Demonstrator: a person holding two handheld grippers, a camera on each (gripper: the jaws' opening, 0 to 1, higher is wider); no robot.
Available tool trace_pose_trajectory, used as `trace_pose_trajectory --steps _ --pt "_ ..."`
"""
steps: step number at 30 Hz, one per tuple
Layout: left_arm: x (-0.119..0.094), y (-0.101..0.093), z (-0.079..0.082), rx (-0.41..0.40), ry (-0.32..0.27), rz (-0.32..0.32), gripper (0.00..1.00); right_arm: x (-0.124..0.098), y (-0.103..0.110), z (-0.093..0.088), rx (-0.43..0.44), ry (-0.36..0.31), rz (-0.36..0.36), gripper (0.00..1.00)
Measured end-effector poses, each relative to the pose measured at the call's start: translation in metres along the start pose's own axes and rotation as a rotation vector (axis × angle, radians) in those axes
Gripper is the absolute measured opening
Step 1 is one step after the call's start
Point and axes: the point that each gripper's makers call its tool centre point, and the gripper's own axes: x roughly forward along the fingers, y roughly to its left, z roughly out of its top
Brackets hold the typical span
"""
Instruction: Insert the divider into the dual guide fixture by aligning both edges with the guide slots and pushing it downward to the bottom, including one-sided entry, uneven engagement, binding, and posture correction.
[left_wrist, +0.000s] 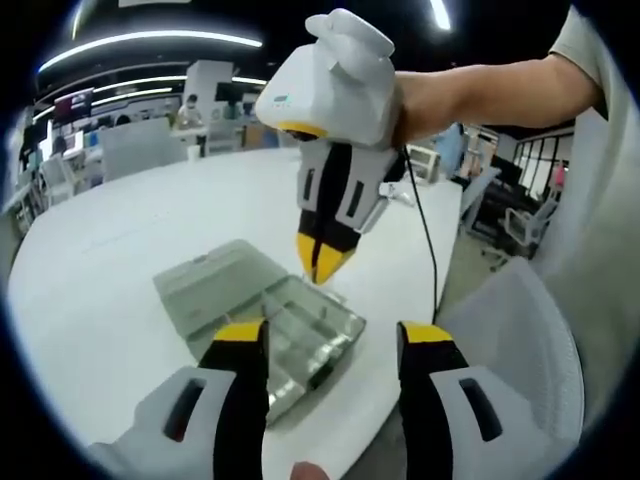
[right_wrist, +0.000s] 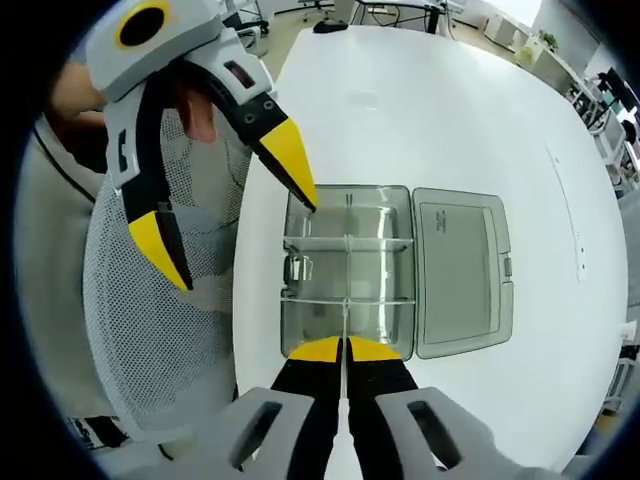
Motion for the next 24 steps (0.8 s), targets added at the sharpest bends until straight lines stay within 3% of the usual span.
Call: trace_pose_trajectory --steps 24 --pt "-0.0010 0.0012 -0.0039 -0.018 -0.003 0.005 0.50 0.0081 0.0005 0.0005 0.005 -0.001 0.011 0.00"
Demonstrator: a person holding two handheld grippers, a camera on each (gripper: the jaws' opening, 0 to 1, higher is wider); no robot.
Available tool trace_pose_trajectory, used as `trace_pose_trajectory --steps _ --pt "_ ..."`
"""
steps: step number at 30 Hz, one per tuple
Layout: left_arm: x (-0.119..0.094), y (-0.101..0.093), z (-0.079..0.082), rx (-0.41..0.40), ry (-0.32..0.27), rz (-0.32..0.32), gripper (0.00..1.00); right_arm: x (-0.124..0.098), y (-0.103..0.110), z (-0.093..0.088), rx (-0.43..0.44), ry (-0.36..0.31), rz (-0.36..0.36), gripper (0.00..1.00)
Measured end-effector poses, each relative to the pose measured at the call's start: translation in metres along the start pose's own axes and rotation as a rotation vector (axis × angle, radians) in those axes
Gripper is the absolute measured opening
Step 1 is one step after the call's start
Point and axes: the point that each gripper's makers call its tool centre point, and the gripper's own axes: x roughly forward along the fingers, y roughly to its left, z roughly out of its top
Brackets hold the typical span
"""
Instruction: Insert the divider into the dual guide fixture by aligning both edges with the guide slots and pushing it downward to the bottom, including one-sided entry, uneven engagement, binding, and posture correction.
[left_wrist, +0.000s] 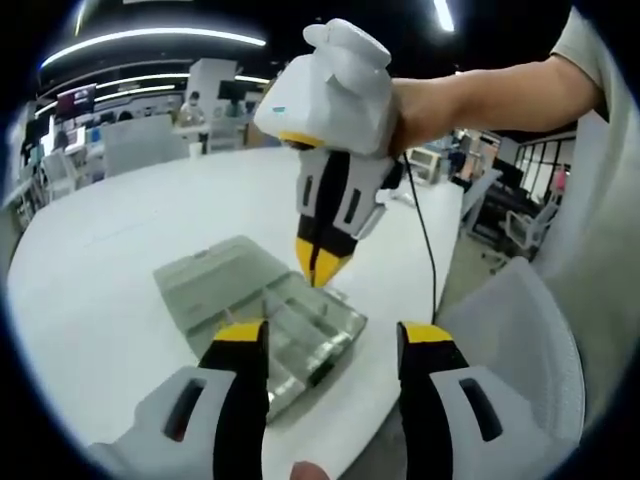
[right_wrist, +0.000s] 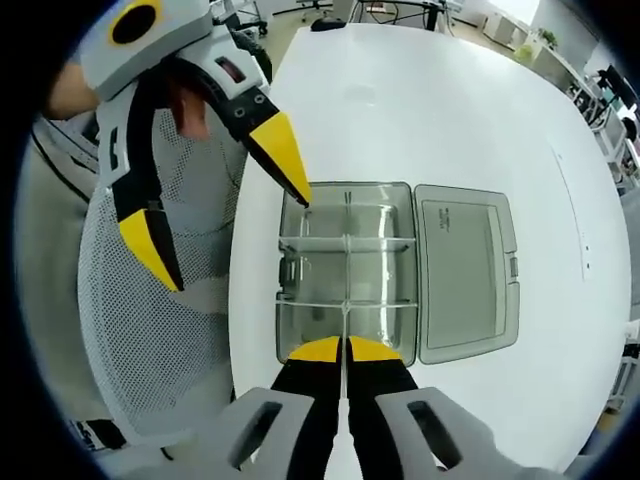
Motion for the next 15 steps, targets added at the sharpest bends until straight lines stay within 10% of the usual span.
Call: trace_pose_trajectory --steps 15 --pt "-0.0002 0.0001 -0.0007 -0.001 0.001 0.002 0.49 0.0030 -0.0010 -0.0007 0.008 -0.012 0.004 0.00"
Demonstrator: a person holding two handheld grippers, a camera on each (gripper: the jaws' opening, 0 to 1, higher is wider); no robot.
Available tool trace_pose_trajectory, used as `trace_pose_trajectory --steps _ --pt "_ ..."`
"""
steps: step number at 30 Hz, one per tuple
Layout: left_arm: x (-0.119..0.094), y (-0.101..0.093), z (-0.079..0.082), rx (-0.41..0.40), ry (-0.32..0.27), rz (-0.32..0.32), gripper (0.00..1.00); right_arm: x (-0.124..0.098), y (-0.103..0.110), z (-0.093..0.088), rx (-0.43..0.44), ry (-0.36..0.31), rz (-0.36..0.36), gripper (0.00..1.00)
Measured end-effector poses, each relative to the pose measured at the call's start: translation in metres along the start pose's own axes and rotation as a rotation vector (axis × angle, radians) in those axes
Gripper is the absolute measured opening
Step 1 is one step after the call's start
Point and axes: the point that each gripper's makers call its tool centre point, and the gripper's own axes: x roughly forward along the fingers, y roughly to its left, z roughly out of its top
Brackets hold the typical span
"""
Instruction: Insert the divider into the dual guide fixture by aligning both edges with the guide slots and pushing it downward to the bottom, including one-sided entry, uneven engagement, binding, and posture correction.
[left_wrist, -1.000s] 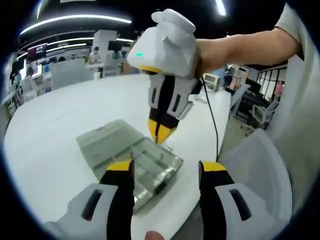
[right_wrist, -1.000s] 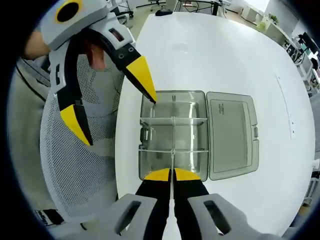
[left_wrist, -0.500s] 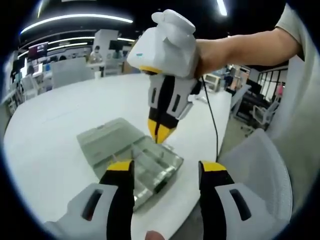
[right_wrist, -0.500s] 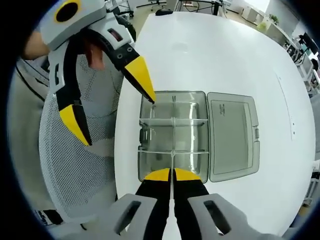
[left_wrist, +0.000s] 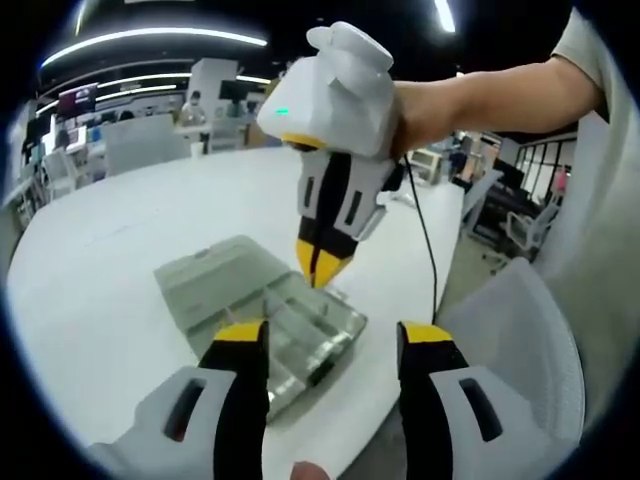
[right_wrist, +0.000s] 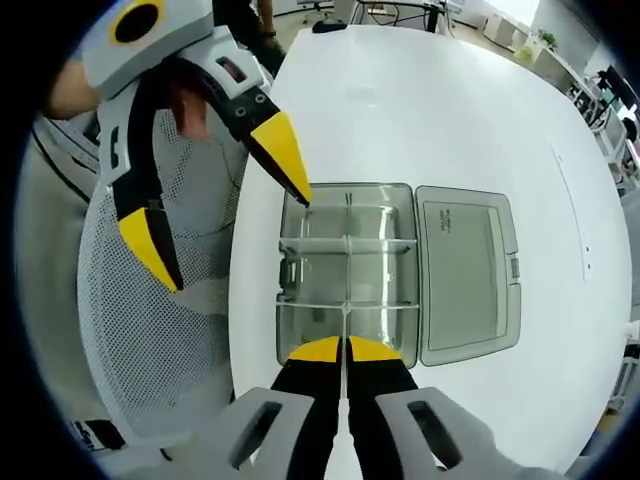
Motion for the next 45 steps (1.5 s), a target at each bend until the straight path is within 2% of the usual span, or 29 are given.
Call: trace_pose_trajectory --steps 45 --pt "-0.005 0.006 -0.001 -0.006 0.003 0.008 0.48 0.024 -0.001 -0.007 -0.022 -0.006 0.031 0.00"
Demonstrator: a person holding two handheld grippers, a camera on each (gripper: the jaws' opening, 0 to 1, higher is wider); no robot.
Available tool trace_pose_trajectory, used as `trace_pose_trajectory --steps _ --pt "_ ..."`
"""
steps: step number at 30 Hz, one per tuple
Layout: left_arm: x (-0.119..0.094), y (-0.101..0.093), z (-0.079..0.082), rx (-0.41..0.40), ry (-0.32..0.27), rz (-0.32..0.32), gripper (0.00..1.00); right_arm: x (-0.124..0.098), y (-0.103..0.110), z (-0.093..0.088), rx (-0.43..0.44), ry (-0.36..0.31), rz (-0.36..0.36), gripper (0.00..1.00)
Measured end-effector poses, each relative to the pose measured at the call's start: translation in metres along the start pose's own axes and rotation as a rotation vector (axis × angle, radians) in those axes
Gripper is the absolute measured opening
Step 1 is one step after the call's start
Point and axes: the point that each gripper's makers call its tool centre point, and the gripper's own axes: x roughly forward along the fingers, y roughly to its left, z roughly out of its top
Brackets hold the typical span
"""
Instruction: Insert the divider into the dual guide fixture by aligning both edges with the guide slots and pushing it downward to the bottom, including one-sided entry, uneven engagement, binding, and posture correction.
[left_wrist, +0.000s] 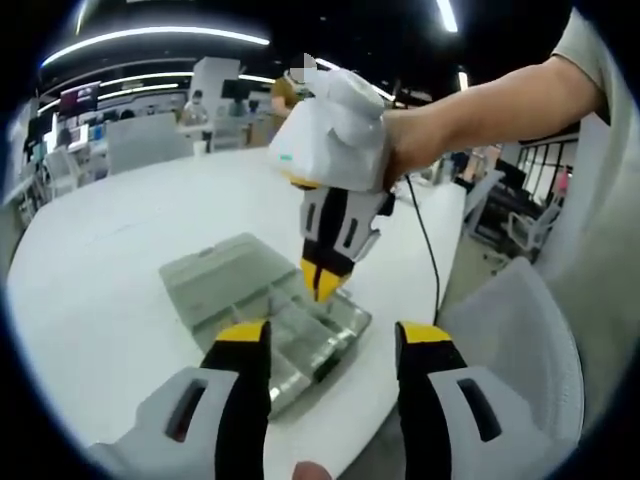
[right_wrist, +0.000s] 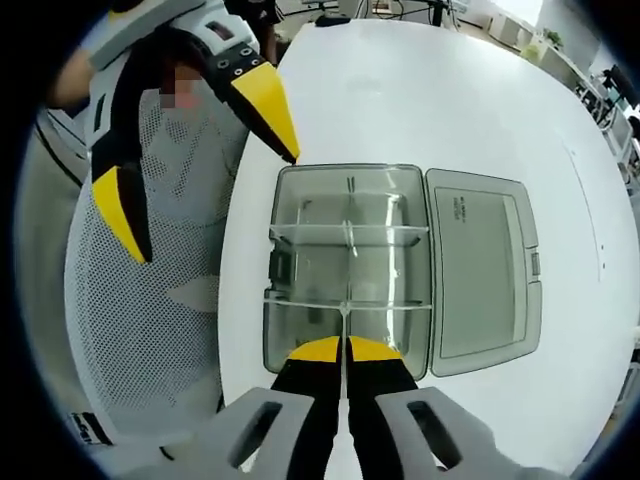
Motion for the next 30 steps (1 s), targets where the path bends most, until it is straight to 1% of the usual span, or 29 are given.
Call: trace_pose_trajectory --steps 6,17,30 --pt "-0.001 0.000 0.000 -0.003 -0.001 0.003 0.48 0.004 0.000 -0.001 -0.012 -0.002 0.008 0.00" --pt "-0.001 0.001 -0.002 -0.012 -0.001 0.005 0.48 0.010 0.000 -0.002 -0.007 -0.005 0.019 0.00" --pt "-0.002 0.001 -0.002 -0.021 -0.003 0.010 0.47 0.016 0.001 -0.003 -0.011 -0.004 0.020 0.00"
